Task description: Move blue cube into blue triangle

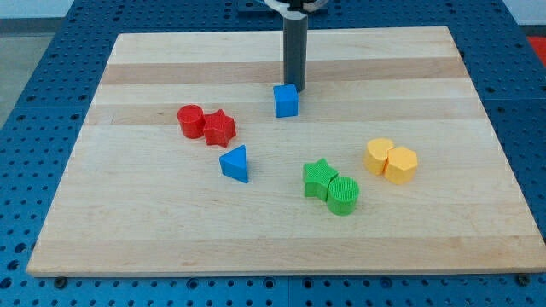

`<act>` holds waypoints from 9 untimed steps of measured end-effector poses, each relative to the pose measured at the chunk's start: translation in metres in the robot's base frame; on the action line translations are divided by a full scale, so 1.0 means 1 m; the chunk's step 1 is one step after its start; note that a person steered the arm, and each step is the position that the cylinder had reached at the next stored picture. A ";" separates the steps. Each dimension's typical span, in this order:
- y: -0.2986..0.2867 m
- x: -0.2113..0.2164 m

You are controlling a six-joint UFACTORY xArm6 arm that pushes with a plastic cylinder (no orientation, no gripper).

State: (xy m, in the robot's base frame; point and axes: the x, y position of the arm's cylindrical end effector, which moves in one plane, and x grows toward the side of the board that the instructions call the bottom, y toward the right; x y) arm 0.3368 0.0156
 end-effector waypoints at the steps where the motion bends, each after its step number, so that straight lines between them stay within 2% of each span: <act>1: 0.000 0.008; 4: 0.000 0.036; 9: -0.023 0.042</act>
State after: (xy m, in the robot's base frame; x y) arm 0.3789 -0.0078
